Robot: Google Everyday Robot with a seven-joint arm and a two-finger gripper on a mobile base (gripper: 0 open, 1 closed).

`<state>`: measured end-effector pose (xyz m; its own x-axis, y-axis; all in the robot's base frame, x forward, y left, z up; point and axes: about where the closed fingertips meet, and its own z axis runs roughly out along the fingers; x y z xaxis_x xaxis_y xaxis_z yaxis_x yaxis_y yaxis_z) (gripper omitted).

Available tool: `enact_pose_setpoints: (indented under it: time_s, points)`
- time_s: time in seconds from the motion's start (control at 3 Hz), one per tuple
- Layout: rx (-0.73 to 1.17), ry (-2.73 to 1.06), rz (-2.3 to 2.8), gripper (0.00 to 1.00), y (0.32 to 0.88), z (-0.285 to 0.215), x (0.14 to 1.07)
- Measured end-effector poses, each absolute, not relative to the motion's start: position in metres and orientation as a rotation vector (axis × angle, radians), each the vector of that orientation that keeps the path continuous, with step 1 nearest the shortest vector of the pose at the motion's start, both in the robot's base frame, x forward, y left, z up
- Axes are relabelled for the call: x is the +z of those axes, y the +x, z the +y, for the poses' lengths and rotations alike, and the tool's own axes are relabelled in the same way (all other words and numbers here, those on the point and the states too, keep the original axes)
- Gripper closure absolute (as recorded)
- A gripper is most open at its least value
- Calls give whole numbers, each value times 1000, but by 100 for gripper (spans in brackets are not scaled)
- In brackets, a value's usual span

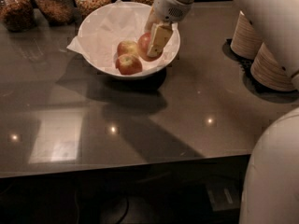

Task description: Pick apple from white bowl

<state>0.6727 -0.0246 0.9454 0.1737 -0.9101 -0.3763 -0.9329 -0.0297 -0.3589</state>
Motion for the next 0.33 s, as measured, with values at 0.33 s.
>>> enact_pose_setpoints:
  time_s: [0.33]
  points:
    - [46,-1939,1670,100,657,-28,978]
